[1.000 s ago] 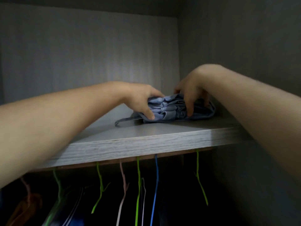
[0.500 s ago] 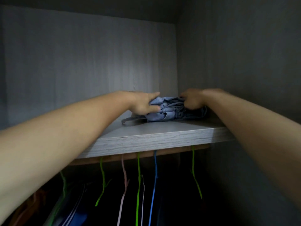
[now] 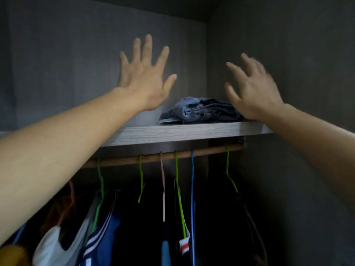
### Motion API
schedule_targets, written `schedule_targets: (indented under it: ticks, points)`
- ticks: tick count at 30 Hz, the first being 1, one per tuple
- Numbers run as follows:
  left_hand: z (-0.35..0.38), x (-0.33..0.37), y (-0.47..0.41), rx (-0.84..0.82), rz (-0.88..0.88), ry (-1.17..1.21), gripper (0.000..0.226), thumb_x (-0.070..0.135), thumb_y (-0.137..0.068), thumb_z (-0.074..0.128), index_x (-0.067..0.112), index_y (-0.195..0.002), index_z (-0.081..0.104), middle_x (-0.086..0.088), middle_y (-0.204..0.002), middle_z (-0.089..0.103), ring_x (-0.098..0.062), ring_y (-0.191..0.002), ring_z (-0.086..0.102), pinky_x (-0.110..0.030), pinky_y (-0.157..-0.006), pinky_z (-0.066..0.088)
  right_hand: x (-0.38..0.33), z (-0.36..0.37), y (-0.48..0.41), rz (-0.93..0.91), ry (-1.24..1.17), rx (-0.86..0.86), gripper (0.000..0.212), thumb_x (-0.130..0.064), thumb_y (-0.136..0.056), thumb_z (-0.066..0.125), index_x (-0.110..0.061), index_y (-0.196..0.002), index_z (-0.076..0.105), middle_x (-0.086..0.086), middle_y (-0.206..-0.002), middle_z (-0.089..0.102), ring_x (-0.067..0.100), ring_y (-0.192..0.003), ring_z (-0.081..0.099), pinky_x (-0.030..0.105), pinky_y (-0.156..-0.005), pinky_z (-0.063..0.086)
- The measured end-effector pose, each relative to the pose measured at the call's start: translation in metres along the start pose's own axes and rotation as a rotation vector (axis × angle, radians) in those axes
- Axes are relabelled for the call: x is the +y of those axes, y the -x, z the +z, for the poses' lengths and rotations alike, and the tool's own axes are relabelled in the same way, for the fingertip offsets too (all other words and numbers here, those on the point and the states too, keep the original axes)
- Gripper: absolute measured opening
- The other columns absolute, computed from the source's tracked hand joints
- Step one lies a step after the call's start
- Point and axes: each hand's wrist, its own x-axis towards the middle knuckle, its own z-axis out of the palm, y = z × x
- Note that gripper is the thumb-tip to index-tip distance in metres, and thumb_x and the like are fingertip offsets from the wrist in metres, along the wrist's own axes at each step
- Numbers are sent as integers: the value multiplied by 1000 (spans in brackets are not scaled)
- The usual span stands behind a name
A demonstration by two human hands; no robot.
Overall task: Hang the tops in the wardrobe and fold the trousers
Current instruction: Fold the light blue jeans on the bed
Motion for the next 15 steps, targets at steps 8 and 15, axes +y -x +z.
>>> schedule_targets:
  ticks: [8,15]
  points:
    - [-37,14,82,-5,-114,149,74,62,-98,22,23,-158,4,-17,-164,-6,-38,-151,-2,-62,-117,12,-22,-60,82,15,108,-22,63,-50,-101,33,-22,-157,26,19,-164,16,37,-151,16,51,-121,17]
    - [-101,96,204,72,-167,406,73,62,-99,19,21,-157,2,-19,-164,-3,-40,-150,0,-62,-117,8,0,-157,223,63,116,-8,63,-48,-100,33,-22,-158,25,17,-166,13,36,-152,13,52,-123,13]
